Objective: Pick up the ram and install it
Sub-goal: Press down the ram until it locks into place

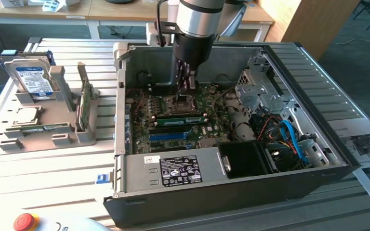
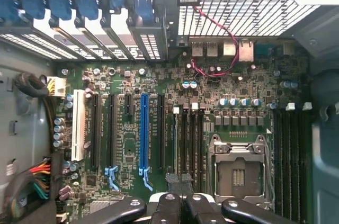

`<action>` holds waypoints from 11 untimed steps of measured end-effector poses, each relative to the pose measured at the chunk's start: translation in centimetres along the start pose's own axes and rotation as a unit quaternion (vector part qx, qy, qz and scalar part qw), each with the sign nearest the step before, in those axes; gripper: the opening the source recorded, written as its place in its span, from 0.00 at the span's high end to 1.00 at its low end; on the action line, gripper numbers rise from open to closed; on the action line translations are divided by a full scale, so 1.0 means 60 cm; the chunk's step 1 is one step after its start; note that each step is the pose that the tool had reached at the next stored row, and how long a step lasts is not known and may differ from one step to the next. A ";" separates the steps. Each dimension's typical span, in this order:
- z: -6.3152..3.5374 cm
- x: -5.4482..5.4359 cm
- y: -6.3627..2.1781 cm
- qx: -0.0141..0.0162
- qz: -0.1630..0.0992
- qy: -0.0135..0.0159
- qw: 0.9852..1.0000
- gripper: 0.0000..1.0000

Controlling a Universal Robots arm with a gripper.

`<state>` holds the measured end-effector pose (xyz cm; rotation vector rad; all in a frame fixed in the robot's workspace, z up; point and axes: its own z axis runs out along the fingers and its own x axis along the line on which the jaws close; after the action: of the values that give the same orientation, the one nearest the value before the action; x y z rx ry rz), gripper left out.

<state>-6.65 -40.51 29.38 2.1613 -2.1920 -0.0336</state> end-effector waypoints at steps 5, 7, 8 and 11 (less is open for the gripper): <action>-0.014 0.000 0.001 -0.001 0.000 0.000 1.000 0.90; -0.020 0.001 0.001 -0.001 0.000 0.000 1.000 0.90; -0.023 0.001 0.001 -0.002 0.000 0.000 1.000 0.90; -0.030 0.001 0.002 -0.002 0.000 0.000 1.000 0.90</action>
<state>-6.65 -40.51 31.18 2.1587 -2.1892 -0.0382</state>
